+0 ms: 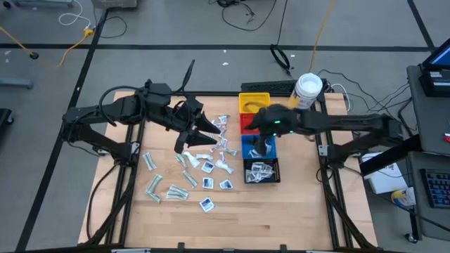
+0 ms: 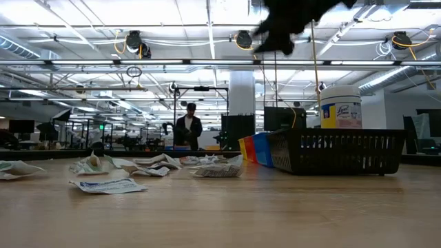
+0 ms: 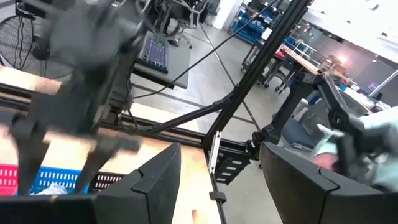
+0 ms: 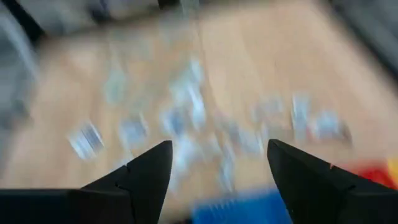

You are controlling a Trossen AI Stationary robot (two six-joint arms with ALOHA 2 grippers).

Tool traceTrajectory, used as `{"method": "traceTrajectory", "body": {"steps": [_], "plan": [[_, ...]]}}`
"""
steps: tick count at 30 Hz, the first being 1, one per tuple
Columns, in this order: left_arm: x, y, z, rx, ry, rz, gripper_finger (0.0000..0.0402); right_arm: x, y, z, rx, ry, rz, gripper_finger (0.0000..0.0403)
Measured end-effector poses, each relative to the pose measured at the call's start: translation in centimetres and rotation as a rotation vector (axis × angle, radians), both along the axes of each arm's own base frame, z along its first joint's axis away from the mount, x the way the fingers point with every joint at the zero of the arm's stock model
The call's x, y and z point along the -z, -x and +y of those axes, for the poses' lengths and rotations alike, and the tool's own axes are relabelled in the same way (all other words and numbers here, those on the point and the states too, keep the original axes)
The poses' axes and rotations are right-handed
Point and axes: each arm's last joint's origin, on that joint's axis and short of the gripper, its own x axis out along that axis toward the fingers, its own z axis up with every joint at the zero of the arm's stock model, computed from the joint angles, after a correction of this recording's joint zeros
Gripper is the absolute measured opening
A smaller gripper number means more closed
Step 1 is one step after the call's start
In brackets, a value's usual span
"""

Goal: Pick & Place First Aid Supplies
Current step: Put the blue alcohol pad into the blue bin

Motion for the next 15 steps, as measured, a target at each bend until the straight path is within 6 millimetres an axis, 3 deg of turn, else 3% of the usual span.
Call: {"method": "traceTrajectory", "body": {"steps": [7, 12, 15], "plan": [[0.0, 0.0, 0.0, 0.001, -0.013, -0.005, 0.0225, -7.6, 2.3, 1.7, 0.003, -0.079, -0.503, 0.0259], [0.2, 0.0, 0.1, -0.018, -0.039, 0.008, 0.0225, -12.2, 3.6, 2.9, -0.048, -0.088, -0.687, 0.0259], [0.9, 0.1, 0.2, -0.061, -0.050, 0.086, 0.0225, -13.9, 4.0, 3.3, -0.069, -0.085, -0.761, 0.0259]]}}
